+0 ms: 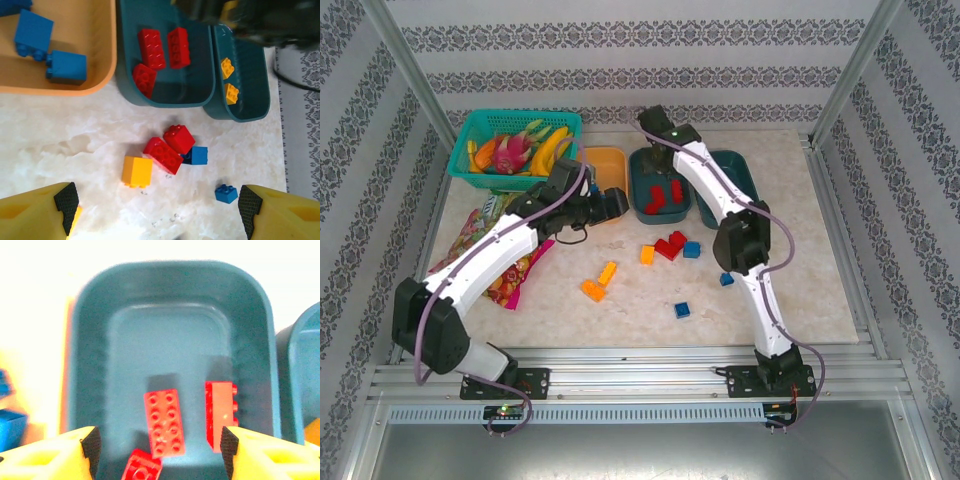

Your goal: Sort the legos into containers by color

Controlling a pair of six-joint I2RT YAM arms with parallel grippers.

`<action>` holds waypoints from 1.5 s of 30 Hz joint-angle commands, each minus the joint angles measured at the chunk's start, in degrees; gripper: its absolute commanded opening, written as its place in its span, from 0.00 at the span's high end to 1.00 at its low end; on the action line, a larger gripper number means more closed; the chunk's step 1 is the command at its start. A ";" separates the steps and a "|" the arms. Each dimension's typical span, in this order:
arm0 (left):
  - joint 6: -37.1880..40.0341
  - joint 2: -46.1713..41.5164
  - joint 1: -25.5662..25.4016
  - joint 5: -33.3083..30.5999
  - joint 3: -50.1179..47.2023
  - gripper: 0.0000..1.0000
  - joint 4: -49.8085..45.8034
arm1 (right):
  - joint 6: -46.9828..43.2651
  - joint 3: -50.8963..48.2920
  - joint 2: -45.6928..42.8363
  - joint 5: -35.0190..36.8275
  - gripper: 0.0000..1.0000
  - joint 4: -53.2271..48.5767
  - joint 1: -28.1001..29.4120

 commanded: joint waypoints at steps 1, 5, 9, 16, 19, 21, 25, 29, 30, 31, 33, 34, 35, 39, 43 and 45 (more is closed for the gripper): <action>2.11 -6.83 0.83 -6.00 -0.93 0.14 -6.24 | 1.41 -6.04 -11.10 -0.97 0.34 2.47 3.79; 3.54 -14.52 0.87 -8.61 -4.39 0.14 -10.90 | 11.34 -23.25 -21.81 -3.39 0.34 5.73 8.48; 4.27 -22.35 0.93 -7.41 -10.57 0.14 -14.83 | 25.44 -37.16 -28.66 -5.34 0.33 6.81 14.45; 2.63 -36.17 0.88 -5.15 -21.42 0.14 -21.35 | 41.35 -45.73 -25.93 -14.42 0.31 6.75 21.84; 1.41 -40.06 0.90 -4.26 -24.61 0.15 -22.21 | 45.77 -46.96 -23.12 -16.14 0.30 8.57 24.41; 0.84 -41.24 0.88 -3.61 -25.66 0.15 -22.41 | 48.36 -46.99 -21.29 -16.70 0.29 10.13 25.38; 0.19 -42.75 0.94 -2.75 -26.67 0.15 -22.39 | 52.47 -46.14 -18.58 -15.54 0.30 10.94 26.36; 0.01 -44.13 0.94 -2.49 -26.80 0.15 -22.33 | 55.18 -45.56 -16.61 -13.22 0.34 10.81 26.55; -0.02 -44.39 0.93 -2.28 -26.83 0.15 -22.35 | 55.49 -45.17 -16.10 -12.60 0.35 10.60 26.48; -0.02 -44.53 0.89 -2.29 -26.87 0.15 -22.37 | 55.60 -44.64 -15.70 -11.92 0.37 10.25 26.46; -0.05 -45.03 0.89 -2.04 -27.03 0.15 -22.40 | 55.59 -43.75 -14.77 -10.16 0.39 10.22 26.46; -0.21 -45.21 0.88 -1.98 -27.10 0.15 -22.43 | 55.73 -43.61 -14.28 -9.99 0.40 10.35 26.37; -0.23 -45.46 0.87 -2.01 -27.10 0.15 -22.40 | 55.91 -43.36 -13.59 -10.04 0.41 10.62 26.29; -0.25 -45.84 0.92 -1.82 -27.09 0.15 -22.59 | 56.27 -42.27 -11.22 -10.21 0.44 11.00 26.19; -0.32 -45.94 0.89 -1.70 -26.93 0.15 -22.68 | 56.22 -41.88 -9.79 -9.98 0.56 11.10 26.09; -0.50 -45.83 0.88 -1.69 -26.90 0.15 -22.43 | 56.14 -41.83 -9.45 -9.89 0.62 11.14 26.10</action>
